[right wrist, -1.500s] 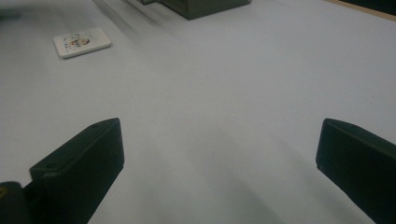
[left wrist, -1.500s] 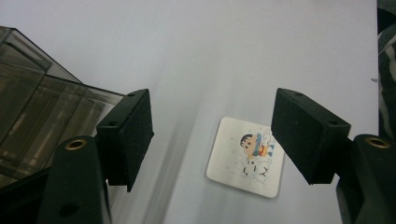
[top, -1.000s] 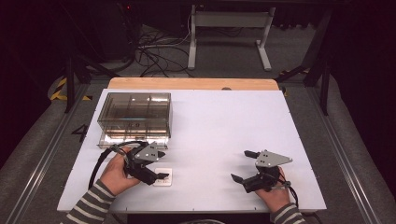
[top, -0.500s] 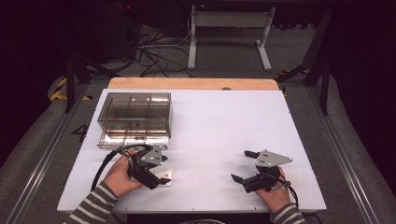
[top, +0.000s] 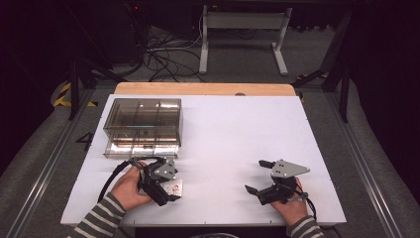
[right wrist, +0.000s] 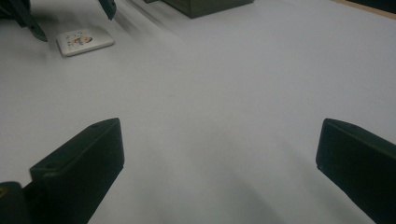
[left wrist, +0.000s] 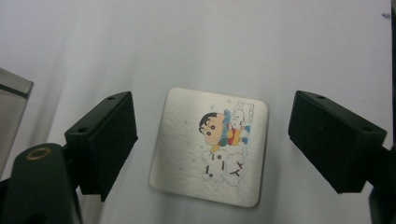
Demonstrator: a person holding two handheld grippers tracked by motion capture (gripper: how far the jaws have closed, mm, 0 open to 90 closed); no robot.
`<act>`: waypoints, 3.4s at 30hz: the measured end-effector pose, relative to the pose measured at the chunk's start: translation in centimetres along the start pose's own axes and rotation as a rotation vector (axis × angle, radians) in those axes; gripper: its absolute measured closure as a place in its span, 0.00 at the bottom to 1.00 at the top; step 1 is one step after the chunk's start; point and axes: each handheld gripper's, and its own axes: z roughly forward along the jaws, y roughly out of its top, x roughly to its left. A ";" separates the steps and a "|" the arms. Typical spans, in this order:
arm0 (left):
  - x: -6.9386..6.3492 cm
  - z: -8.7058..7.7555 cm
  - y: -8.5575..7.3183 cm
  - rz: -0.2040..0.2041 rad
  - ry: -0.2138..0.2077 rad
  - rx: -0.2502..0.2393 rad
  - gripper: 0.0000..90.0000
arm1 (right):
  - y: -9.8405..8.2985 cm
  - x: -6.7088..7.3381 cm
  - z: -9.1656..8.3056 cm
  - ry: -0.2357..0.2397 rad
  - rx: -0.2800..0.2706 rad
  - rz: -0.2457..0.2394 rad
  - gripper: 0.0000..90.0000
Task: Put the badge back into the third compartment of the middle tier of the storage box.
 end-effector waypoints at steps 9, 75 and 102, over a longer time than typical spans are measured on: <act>0.1 0.4 -0.1 -0.006 -0.016 0.049 0.15 | 0.0 0.0 0.0 0.005 0.003 0.005 0.02; -0.2 -2.7 0.1 0.043 0.086 -0.027 0.36 | 0.0 0.0 0.1 0.006 0.005 0.005 0.02; -0.4 -4.2 0.5 0.054 0.142 -0.058 0.36 | 0.0 0.0 0.1 0.005 0.008 -0.002 0.02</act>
